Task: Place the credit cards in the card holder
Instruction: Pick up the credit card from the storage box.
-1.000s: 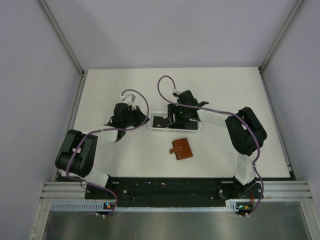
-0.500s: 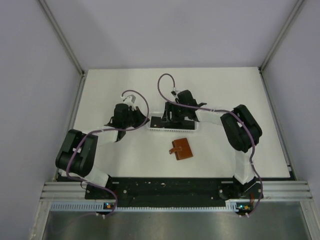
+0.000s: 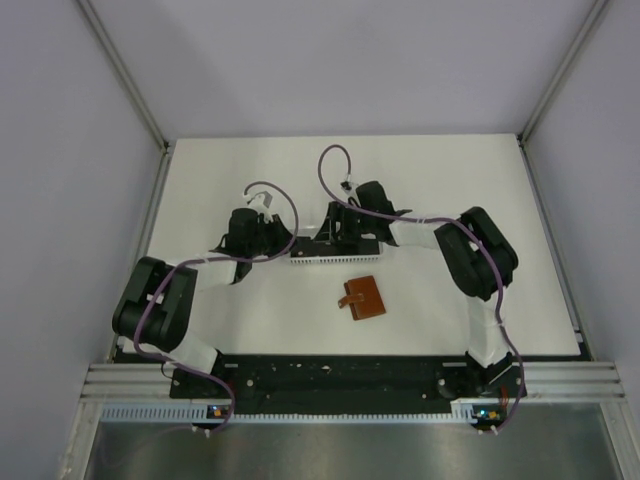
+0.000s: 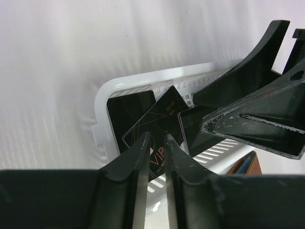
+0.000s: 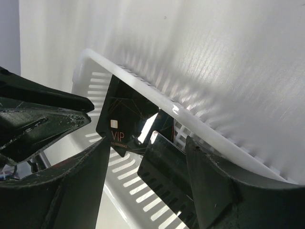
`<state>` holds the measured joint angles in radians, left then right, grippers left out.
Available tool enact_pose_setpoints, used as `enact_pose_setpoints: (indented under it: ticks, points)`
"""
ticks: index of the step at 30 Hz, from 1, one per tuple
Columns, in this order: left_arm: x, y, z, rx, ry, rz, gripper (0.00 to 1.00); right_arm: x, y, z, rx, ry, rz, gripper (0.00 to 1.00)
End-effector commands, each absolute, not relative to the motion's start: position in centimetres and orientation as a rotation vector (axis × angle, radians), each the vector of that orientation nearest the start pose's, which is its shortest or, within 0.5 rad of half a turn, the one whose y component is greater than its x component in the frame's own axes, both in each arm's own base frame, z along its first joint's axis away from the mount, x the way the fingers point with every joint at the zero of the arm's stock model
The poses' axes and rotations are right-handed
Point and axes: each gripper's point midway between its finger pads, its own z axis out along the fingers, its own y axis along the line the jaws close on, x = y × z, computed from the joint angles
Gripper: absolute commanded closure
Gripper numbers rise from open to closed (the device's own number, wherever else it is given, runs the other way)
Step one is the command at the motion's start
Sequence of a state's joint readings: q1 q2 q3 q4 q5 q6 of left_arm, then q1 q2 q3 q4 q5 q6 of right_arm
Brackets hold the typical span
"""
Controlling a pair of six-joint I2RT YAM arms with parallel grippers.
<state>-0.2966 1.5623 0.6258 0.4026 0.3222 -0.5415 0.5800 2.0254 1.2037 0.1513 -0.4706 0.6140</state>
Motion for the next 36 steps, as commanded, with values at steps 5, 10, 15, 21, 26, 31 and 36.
enact_pose_setpoints:
  ticks: [5, 10, 15, 21, 26, 31, 36]
  points:
    - [36.2, -17.1, 10.7, -0.048, 2.09, -0.703, 0.58, 35.3, 34.7, 2.9, -0.201, 2.472, 1.125, 0.35]
    - [36.4, -13.4, 11.8, -0.154, 2.088, -0.479, 0.41, 35.4, 34.5, 3.0, -0.21, 2.47, 1.111, 0.35]
    - [36.2, -12.6, 10.0, -0.169, 2.129, -0.42, 0.41, 35.5, 34.5, 3.0, -0.21, 2.47, 1.114, 0.35]
    - [35.8, -15.5, 6.8, -0.115, 2.23, -0.582, 0.45, 35.5, 34.5, 3.0, -0.21, 2.472, 1.115, 0.35]
    - [35.8, -16.9, 5.5, -0.101, 2.256, -0.662, 0.56, 35.4, 34.6, 2.9, -0.211, 2.474, 1.125, 0.35]
    - [35.7, -17.7, 5.4, -0.091, 2.242, -0.721, 0.88, 35.2, 34.9, 2.8, -0.223, 2.47, 1.159, 0.36]
    - [35.4, -17.5, 5.7, -0.099, 2.174, -0.734, 1.0, 35.0, 35.0, 3.3, -0.246, 2.443, 1.176, 0.36]
